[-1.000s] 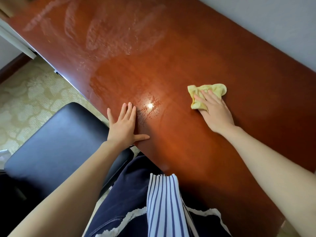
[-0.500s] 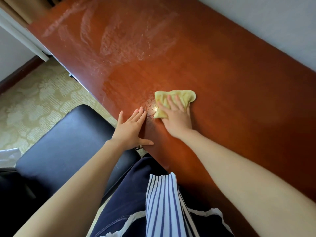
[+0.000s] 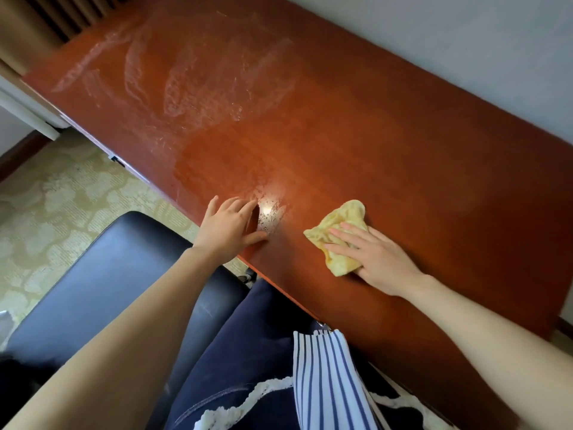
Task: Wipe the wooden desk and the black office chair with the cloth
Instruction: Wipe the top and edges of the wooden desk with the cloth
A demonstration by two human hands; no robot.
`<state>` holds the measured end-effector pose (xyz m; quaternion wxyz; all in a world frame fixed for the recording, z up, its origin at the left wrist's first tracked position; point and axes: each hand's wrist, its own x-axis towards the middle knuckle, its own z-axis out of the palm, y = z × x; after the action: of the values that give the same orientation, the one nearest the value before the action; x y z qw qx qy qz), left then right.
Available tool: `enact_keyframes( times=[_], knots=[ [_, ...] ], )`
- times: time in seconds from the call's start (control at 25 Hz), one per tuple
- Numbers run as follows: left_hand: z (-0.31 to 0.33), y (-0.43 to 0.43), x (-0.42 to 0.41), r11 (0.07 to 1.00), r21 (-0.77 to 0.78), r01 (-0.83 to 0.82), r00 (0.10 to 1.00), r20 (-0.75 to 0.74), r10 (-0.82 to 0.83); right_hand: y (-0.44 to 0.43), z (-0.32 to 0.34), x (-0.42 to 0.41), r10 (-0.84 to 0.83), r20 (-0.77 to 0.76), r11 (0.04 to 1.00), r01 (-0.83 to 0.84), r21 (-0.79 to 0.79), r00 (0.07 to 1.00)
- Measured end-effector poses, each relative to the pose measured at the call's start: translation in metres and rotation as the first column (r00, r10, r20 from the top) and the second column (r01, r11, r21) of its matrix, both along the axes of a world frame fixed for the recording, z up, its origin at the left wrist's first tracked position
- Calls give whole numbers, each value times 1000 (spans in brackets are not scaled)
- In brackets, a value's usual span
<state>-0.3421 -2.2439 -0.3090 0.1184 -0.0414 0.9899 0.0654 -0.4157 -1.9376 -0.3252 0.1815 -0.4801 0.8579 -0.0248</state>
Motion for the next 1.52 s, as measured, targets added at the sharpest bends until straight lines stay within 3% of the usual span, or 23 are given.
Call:
enact_keyframes(
  times=[0.2, 0.4, 0.68, 0.8, 0.96, 1.12, 1.36, 1.52],
  knots=[
    [-2, -21, -26, 999, 13, 36, 995, -93, -35, -11, 4, -35, -285, 0, 958, 285, 27, 959],
    [-2, -68, -70, 998, 26, 54, 990, -133, -50, -85, 3, -108, -590, 91, 797, 597, -89, 802],
    [-5, -136, -114, 1000, 3, -15, 992, -128, 15, -208, -6, -198, -733, 13, 680, 733, 27, 680],
    [-7, -147, -108, 998, 22, -66, 990, -127, 69, -254, -5, -204, -666, -4, 744, 665, 70, 746],
    [-8, -155, -94, 987, 59, -151, 981, -118, 157, -293, -6, -176, -446, 28, 894, 444, 53, 894],
    [-7, -143, -70, 963, 86, -256, 956, -121, 265, -292, -6, -118, -224, 88, 974, 226, -9, 971],
    [-8, -117, -20, 926, 116, -359, 922, -106, 371, -249, -5, -42, 74, 139, 992, -59, -110, 987],
    [-13, -118, 4, 898, 161, -409, 896, -114, 429, -207, -1, -28, 360, 140, 924, -332, -190, 922]
  ],
)
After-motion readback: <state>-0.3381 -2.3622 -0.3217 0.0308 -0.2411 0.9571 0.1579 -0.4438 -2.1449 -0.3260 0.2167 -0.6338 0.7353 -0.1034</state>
